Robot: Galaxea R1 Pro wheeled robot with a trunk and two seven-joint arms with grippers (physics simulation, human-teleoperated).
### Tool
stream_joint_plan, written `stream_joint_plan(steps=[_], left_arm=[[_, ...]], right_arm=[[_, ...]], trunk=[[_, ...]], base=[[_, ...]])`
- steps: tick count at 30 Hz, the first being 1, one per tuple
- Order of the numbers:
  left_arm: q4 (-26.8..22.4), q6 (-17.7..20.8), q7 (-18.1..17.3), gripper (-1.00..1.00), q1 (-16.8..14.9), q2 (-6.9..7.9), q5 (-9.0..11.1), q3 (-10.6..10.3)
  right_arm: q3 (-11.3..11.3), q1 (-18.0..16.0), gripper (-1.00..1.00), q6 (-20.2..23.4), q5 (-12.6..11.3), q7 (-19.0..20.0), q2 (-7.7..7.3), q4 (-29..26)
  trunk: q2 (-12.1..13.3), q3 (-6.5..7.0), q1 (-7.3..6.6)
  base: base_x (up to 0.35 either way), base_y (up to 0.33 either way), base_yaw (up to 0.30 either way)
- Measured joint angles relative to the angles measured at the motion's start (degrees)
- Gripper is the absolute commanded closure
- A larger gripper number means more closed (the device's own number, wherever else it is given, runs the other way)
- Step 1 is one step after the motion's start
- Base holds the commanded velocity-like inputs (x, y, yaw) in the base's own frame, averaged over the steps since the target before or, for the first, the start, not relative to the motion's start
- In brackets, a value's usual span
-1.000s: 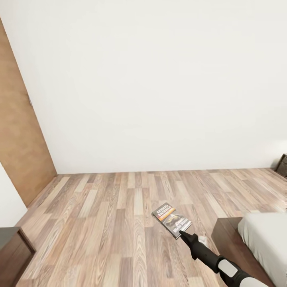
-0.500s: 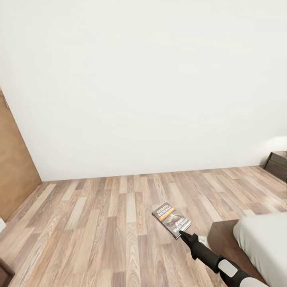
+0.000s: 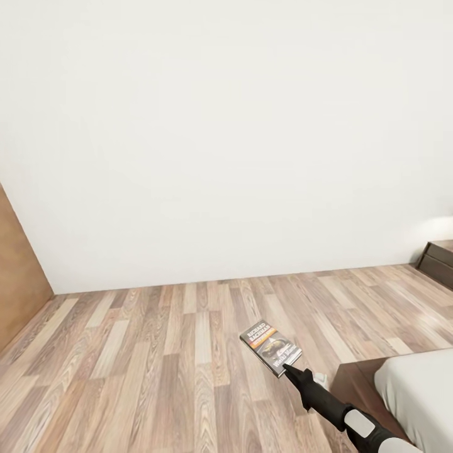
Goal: In the bedroom, move the book from the bed onto either nightstand, and place the two sandals side by side next to the bed.
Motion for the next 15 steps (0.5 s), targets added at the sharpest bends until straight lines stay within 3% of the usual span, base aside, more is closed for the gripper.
stream_joint_plan(steps=[15], left_arm=[[0.0,0.0,-0.02,-1.0,-0.02,0.0,-0.01,0.01]], right_arm=[[0.01,0.0,1.0,0.0,0.0,0.0,0.0,0.0]], trunk=[[0.0,0.0,0.0]], base=[[0.217,0.014,-0.004]])
